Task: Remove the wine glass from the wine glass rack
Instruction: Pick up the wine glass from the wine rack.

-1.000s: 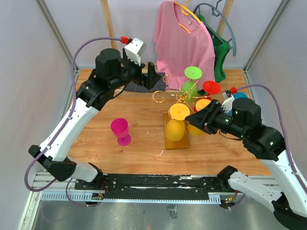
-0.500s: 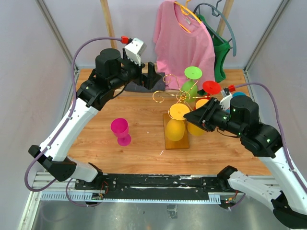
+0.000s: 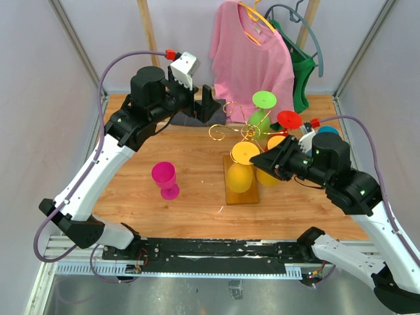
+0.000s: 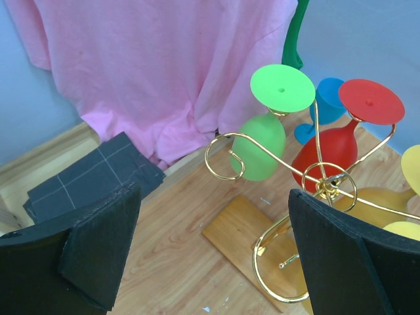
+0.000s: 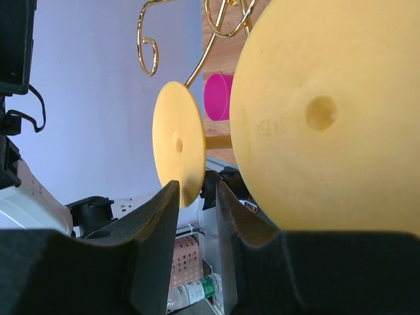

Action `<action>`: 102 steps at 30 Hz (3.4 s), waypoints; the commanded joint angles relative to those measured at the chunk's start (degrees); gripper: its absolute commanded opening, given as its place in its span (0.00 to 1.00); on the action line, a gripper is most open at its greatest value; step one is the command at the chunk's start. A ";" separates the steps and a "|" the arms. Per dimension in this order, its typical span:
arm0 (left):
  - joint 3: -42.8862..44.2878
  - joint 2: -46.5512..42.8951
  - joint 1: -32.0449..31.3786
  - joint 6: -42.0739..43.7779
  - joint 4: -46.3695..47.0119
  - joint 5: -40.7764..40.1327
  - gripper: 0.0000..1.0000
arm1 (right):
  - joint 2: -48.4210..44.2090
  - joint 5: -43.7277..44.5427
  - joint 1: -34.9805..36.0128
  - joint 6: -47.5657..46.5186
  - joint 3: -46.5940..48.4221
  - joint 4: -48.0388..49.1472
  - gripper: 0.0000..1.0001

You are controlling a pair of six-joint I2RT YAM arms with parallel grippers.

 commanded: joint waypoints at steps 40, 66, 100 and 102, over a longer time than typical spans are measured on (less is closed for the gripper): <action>-0.25 -1.17 -0.26 1.20 1.23 0.95 0.99 | -2.19 -1.39 0.68 7.14 -3.91 10.99 0.01; -0.47 -1.28 -0.26 1.44 1.58 0.61 0.99 | -4.11 -2.60 0.71 12.05 -7.04 16.38 0.00; -0.19 -1.25 -0.26 1.38 1.74 0.89 0.99 | -2.63 -1.15 5.00 12.66 -7.44 17.92 0.01; -0.21 -1.28 -0.26 1.43 1.74 0.87 0.99 | -2.39 -0.84 5.00 12.60 -7.33 18.11 0.01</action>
